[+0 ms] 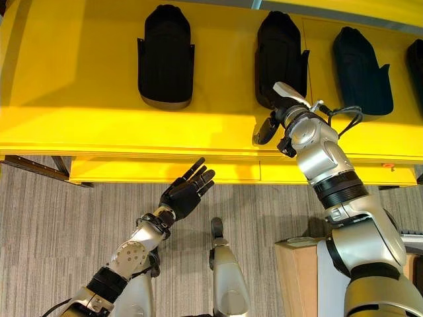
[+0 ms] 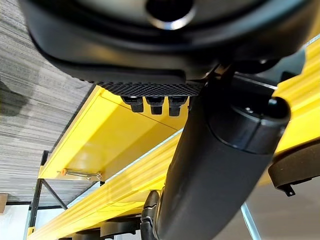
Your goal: Move parts from the plastic box to the shelf.
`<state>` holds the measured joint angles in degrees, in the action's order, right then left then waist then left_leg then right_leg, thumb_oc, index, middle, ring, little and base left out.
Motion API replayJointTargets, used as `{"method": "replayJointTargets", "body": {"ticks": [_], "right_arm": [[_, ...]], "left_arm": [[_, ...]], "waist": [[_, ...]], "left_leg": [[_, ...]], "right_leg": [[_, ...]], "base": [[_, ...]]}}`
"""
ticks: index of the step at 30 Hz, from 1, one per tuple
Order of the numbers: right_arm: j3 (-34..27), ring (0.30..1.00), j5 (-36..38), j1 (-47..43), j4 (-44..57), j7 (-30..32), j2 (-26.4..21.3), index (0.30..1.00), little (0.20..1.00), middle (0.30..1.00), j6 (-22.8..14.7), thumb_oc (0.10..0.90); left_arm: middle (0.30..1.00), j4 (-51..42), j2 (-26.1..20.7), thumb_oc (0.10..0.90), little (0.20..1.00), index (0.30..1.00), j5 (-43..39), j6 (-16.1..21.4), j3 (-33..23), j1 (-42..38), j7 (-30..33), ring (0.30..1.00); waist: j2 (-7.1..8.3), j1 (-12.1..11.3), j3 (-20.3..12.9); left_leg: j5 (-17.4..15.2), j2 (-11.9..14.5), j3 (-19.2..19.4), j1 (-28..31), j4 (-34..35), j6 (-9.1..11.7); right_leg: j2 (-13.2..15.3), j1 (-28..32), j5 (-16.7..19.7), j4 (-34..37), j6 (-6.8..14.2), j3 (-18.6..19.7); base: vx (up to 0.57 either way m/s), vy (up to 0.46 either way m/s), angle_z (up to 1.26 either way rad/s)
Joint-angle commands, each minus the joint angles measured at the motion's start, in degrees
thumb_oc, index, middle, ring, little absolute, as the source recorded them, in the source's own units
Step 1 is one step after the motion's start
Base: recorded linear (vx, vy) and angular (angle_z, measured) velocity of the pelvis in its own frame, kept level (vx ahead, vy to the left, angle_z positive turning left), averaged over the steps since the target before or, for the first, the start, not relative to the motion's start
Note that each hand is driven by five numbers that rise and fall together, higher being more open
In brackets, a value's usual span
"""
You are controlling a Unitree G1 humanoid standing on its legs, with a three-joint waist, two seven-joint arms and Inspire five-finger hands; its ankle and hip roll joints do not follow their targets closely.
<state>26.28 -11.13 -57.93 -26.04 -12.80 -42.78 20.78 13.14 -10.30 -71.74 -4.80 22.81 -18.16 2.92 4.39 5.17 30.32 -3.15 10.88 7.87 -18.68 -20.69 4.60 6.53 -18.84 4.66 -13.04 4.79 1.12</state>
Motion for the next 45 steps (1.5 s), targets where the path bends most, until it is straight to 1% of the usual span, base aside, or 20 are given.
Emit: {"method": "replayJointTargets", "body": {"ticks": [1, 4, 9, 13, 17, 20, 24, 25, 26, 30, 31, 40, 41, 45], "right_arm": [[2.8, 1.000, 0.0, -2.1, 6.2, -1.9, 0.9, 1.000, 1.000, 1.000, -3.5, 0.900], [3.0, 1.000, -0.4, -1.6, 6.6, -1.9, 1.1, 1.000, 1.000, 1.000, -3.5, 0.900], [2.7, 1.000, 0.1, -0.6, 6.9, -0.1, 1.7, 1.000, 1.000, 1.000, -1.3, 0.900], [2.2, 1.000, 0.3, -0.6, 6.0, 1.4, 2.5, 1.000, 1.000, 1.000, -1.3, 0.900], [1.3, 1.000, 0.5, -0.6, 5.1, 2.7, 2.1, 1.000, 1.000, 1.000, 0.8, 0.900], [0.9, 1.000, 0.8, -0.2, 4.8, 3.6, 1.9, 1.000, 1.000, 1.000, 0.8, 0.900], [0.1, 1.000, 1.1, -0.1, 4.5, 6.8, 1.3, 1.000, 1.000, 1.000, -1.6, 0.900], [-0.3, 1.000, 0.7, -0.1, 4.9, 8.6, 1.0, 1.000, 1.000, 1.000, -2.7, 0.900], [-0.6, 1.000, -0.4, -0.2, 5.6, 10.1, 0.8, 1.000, 1.000, 1.000, -3.0, 0.900], [-1.3, 1.000, -2.7, -1.2, 7.2, 12.7, -0.6, 1.000, 1.000, 1.000, -4.9, 0.900], [-1.5, 1.000, -3.5, -1.3, 7.8, 12.8, -0.9, 1.000, 1.000, 1.000, -5.5, 0.900], [-2.1, 1.000, -7.6, -0.4, 14.9, 11.7, -3.5, 1.000, 1.000, 1.000, -6.4, 0.900], [-2.3, 1.000, -9.1, 0.0, 17.1, 12.1, -3.9, 1.000, 1.000, 1.000, -6.9, 0.900], [-2.6, 1.000, -10.2, 0.5, 19.0, 12.9, -4.3, 1.000, 1.000, 1.000, -7.7, 0.900]], "left_arm": [[1.000, -8.0, 6.1, 0.900, 1.000, 1.000, -1.0, 1.5, 1.7, -4.3, -6.9, 1.000], [1.000, -8.0, 6.0, 0.900, 1.000, 1.000, -1.0, 1.5, 1.9, -4.0, -7.2, 1.000], [1.000, -7.7, 6.0, 0.900, 1.000, 1.000, -0.9, 1.5, 1.8, -3.8, -7.9, 1.000], [1.000, -7.3, 6.2, 0.900, 1.000, 1.000, -0.9, 1.8, 1.6, -4.0, -8.4, 1.000], [1.000, -7.5, 6.1, 0.900, 1.000, 1.000, -1.1, 1.6, 1.5, -4.1, -8.1, 1.000], [1.000, -7.6, 6.2, 0.900, 1.000, 1.000, -1.1, 1.5, 1.4, -4.1, -7.8, 1.000], [1.000, -7.4, 6.4, 0.900, 1.000, 1.000, -1.1, 1.9, 1.6, -4.2, -7.8, 1.000], [1.000, -7.3, 6.3, 0.900, 1.000, 1.000, -1.3, 2.1, 1.7, -4.3, -7.9, 1.000], [1.000, -7.4, 6.3, 0.900, 1.000, 1.000, -1.4, 2.3, 1.7, -4.4, -7.8, 1.000], [1.000, -7.5, 6.3, 0.900, 1.000, 1.000, -1.7, 2.9, 1.9, -4.4, -7.6, 1.000], [1.000, -7.5, 6.3, 0.900, 1.000, 1.000, -1.8, 3.1, 1.9, -4.5, -7.4, 1.000], [1.000, -8.2, 6.6, 0.900, 1.000, 1.000, -1.7, 3.7, 1.6, -4.1, -6.5, 1.000], [1.000, -8.9, 6.5, 0.900, 1.000, 1.000, -1.9, 3.6, 1.6, -3.8, -6.4, 1.000], [1.000, -9.5, 6.5, 0.900, 1.000, 1.000, -1.9, 3.6, 1.5, -3.5, -6.0, 1.000]], "waist": [[-1.66, -1.1, -1.4], [-1.74, -1.2, -1.5], [-1.75, -1.0, -1.4], [-1.83, -0.9, -1.5], [-1.83, -0.9, -1.9], [-1.72, -0.8, -1.7], [-1.77, -0.5, -1.8], [-1.76, -0.4, -1.9], [-1.75, -0.3, -1.9], [-1.83, 0.0, -2.1], [-1.80, 0.2, -2.1], [-1.68, 1.1, -2.6], [-1.69, 1.3, -2.6], [-1.66, 1.4, -2.6]], "left_leg": [[2.6, 1.2, -0.2, 3.1, 5.5, -0.2], [2.9, 1.3, -0.2, 3.1, 5.8, -0.2], [2.8, 1.2, -0.1, 3.1, 5.7, -0.2], [2.7, 1.3, 0.1, 3.6, 5.9, -0.2], [2.8, 1.4, 0.2, 3.4, 6.0, -0.3], [2.5, 1.4, 0.2, 3.5, 5.8, -0.3], [2.5, 1.4, 0.3, 3.7, 6.1, -0.3], [2.5, 1.4, 0.4, 3.7, 6.0, -0.3], [2.4, 1.4, 0.5, 3.7, 6.0, -0.3], [2.2, 1.4, 0.6, 3.8, 5.9, -0.3], [2.1, 1.3, 0.6, 3.8, 5.9, -0.3], [2.1, 1.5, 1.1, 3.9, 5.9, -0.3], [2.0, 1.4, 1.2, 3.9, 5.7, -0.3], [1.9, 1.4, 1.2, 4.0, 5.7, -0.4]], "right_leg": [[-0.6, 0.9, -12.0, -12.0, -1.4, -1.5], [-0.7, 0.8, -11.7, -11.7, -1.4, -1.5], [-0.7, 0.8, -11.9, -11.9, -1.4, -1.3], [-0.6, 1.0, -11.8, -11.6, -1.4, -1.2], [-0.7, 1.1, -11.6, -11.3, -1.5, -1.3], [-0.6, 1.2, -11.8, -11.3, -1.4, -1.2], [-0.8, 1.2, -11.8, -11.1, -1.4, -1.0], [-0.8, 1.2, -11.8, -11.1, -1.4, -1.0], [-0.7, 1.2, -11.8, -11.1, -1.4, -1.0], [-0.8, 1.3, -11.9, -11.1, -1.3, -0.8], [-0.8, 1.3, -11.9, -11.0, -1.3, -0.8], [-0.9, 1.0, -12.0, -11.1, -1.4, -0.3], [-0.9, 0.9, -12.1, -11.3, -1.5, -0.1], [-0.9, 0.9, -12.2, -11.4, -1.5, -0.1]], "base": [[0.00, 0.000, 0.00], [0.00, 0.000, 0.00], [0.00, 0.000, 0.00], [0.00, 0.000, 0.00], [0.00, 0.000, 0.00], [0.00, 0.000, 0.00], [0.00, 0.000, 0.00], [0.00, 0.000, 0.00], [0.00, 0.000, 0.00], [0.00, 0.000, 0.00], [0.00, 0.000, 0.00], [0.00, 0.004, -0.01], [0.00, 0.000, 0.00], [0.01, 0.011, -0.02]]}}
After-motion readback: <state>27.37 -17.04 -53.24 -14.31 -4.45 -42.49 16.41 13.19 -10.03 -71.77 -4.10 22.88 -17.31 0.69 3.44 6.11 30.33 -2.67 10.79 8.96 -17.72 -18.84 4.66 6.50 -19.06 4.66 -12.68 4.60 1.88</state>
